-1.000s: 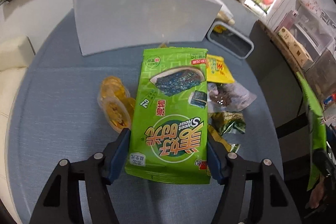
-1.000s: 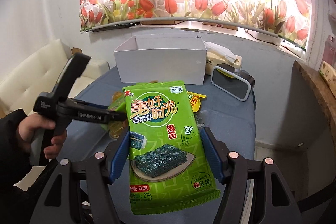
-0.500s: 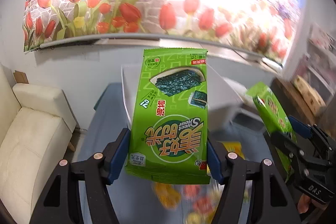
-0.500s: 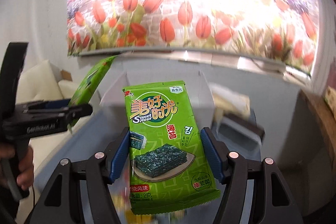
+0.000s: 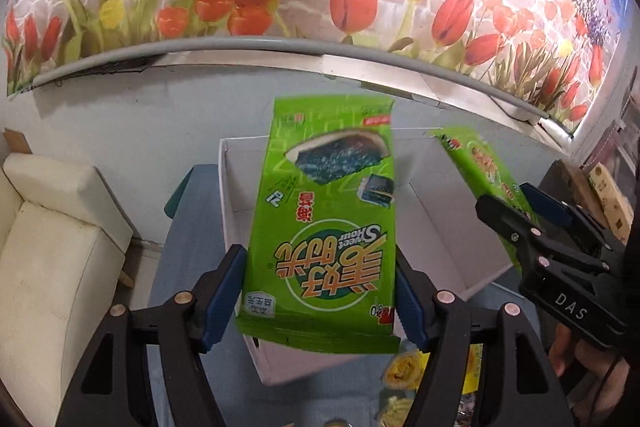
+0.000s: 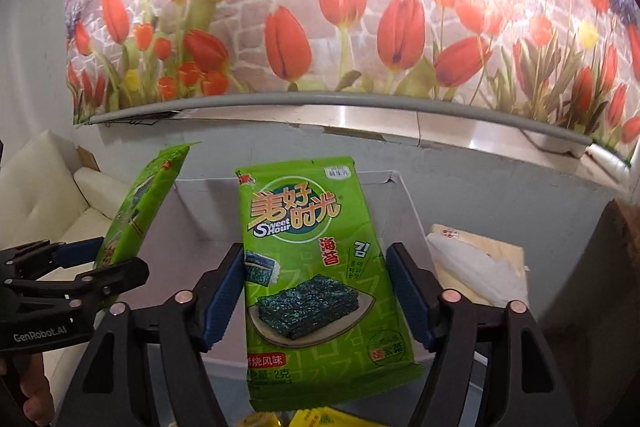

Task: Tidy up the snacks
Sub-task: 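Carry both seaweed packets over the white box and open both tools to drop them, then move both tools back to the snack pile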

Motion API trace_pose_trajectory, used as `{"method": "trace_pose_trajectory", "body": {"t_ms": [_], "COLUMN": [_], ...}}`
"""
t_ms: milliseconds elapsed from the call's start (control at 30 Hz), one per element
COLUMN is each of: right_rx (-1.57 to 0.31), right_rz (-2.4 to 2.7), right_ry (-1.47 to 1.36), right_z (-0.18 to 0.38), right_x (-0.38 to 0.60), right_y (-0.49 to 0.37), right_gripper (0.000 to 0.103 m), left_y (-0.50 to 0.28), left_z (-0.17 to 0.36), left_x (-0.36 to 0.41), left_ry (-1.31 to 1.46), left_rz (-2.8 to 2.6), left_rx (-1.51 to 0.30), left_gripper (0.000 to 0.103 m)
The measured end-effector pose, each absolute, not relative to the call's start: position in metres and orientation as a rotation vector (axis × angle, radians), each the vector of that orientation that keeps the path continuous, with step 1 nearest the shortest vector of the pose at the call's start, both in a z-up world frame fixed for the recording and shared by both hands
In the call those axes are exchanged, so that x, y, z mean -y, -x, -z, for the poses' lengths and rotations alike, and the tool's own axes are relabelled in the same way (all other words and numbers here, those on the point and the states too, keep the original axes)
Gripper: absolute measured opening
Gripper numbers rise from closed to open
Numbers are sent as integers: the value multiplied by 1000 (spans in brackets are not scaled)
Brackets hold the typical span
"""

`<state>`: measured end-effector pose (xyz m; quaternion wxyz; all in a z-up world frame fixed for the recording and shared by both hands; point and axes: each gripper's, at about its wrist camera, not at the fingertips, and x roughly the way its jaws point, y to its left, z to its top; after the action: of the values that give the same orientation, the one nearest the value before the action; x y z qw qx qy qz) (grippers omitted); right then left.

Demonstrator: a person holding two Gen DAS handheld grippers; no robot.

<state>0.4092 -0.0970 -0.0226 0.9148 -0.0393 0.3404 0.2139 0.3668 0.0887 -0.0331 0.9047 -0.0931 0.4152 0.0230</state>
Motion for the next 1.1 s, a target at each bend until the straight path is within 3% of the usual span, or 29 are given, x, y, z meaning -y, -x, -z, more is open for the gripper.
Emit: {"method": "trace_pose_trajectory", "body": {"t_ms": [33,67,233,500,800,1100], "right_rx": [-713,-708,-663,-638,-628,-725], "right_rz": [-446,-440,-413,-387,-516,-475], "right_ry": [68,65,84,60,20,4], "right_z": [26,29,30,16,18,81], "right_x": [97,98,99,124,184,226], "right_y": [-413,-415,-409,-385,-292,-185], "right_gripper": [93,97,103,103,103,103], "left_y": [-369,-370,-365,-341,-231,-119], "left_z": [35,35,37,27,18,40], "left_x": [-89,-91,-97,-92,-79,-32], "left_ry": [187,195,214,160,145,109], "left_rz": [-44,-38,-30,-43,34,110], "left_rx": [-863,-859,-830,-801,-718,-707], "left_gripper": [87,102,103,103,103,103]}}
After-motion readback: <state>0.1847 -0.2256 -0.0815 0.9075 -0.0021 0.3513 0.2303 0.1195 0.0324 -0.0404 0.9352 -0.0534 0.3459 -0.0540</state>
